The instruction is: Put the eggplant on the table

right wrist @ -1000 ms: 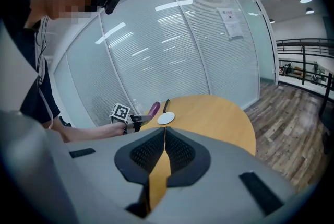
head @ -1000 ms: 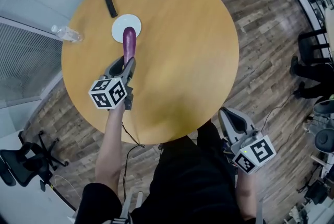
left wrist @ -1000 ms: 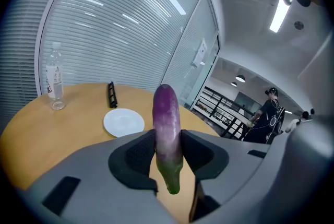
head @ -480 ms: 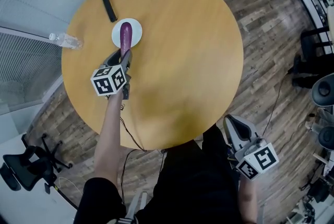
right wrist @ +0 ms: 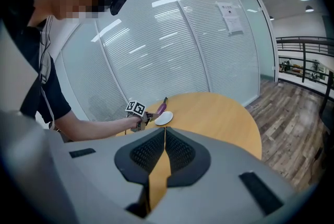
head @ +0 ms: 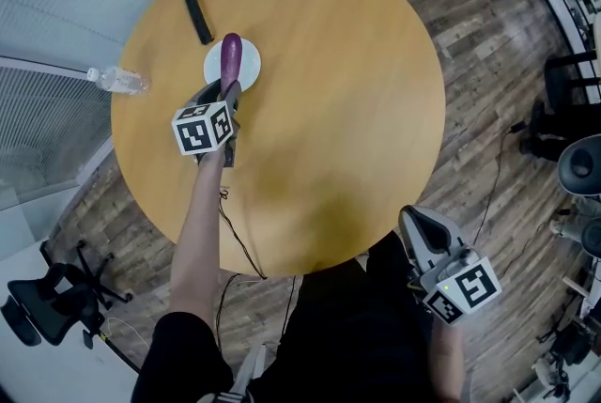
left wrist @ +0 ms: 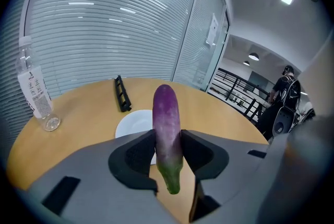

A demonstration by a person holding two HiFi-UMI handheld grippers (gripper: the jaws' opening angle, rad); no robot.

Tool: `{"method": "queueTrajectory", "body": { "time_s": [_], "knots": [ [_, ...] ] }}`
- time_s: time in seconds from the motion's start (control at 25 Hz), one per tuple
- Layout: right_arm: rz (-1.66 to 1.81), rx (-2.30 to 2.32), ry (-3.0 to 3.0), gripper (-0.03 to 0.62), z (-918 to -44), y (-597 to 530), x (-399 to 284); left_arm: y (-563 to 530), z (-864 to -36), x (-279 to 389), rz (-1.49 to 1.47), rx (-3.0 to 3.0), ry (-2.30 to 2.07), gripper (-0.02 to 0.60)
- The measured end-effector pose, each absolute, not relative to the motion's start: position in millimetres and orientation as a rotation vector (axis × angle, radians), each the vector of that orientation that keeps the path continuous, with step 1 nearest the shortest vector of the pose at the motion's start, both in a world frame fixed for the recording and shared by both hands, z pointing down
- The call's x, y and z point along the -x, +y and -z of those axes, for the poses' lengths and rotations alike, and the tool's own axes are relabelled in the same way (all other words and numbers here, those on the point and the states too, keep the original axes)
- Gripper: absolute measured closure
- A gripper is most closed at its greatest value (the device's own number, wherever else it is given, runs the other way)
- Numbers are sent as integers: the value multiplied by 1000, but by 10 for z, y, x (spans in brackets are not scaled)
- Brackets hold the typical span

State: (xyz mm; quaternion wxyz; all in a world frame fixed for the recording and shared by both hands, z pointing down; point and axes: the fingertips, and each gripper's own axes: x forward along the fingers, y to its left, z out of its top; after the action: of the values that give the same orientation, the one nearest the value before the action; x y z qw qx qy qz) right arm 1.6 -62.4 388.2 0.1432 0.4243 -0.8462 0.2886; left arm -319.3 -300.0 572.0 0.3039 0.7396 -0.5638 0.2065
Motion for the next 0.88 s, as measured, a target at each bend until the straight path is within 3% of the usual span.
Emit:
{"method": "queueTrajectory", "body": {
  "time_s": [0.88],
  "knots": [
    [-697,-947,-2477,576,-3957,-1072,1138,-3322,-6301,3386,-666,-1850,-1473,413]
  ]
}}
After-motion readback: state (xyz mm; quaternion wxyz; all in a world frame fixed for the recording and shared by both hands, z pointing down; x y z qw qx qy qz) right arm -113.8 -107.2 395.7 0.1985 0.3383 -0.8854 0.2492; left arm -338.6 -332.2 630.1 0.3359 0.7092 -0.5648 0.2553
